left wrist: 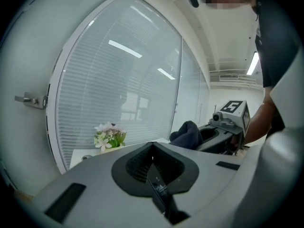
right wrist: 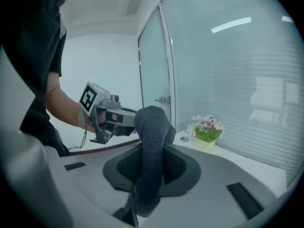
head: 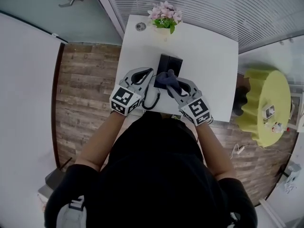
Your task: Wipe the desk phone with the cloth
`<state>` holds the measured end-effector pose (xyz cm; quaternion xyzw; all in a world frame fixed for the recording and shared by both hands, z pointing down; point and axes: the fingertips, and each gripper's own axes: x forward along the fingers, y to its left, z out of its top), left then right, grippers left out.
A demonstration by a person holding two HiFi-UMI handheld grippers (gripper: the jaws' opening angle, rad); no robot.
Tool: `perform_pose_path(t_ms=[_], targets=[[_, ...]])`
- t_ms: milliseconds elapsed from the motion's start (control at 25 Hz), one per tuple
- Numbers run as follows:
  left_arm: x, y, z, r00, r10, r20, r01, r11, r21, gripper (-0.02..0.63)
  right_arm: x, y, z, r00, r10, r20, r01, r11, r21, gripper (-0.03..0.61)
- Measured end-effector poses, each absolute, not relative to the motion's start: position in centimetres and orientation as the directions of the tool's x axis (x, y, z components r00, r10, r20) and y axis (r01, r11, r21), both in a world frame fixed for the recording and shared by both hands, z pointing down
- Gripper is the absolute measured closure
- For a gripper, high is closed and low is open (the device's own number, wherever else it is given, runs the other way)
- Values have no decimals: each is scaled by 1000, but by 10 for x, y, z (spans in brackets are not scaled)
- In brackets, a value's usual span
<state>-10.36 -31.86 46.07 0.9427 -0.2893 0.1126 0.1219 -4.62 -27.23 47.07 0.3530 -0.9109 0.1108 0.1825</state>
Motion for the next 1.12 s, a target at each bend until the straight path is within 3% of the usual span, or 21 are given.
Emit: perform_pose_path(t_ms=[400, 1120], targets=[[-64, -286, 369, 874, -464, 146, -479, -873, 92, 604, -18, -268, 346, -664, -742, 96, -747, 664, -31, 491], [-60, -269, 337, 852, -516, 89, -522, -848, 91, 604, -6, -257, 307, -705, -709, 16, -708, 703, -61, 491]])
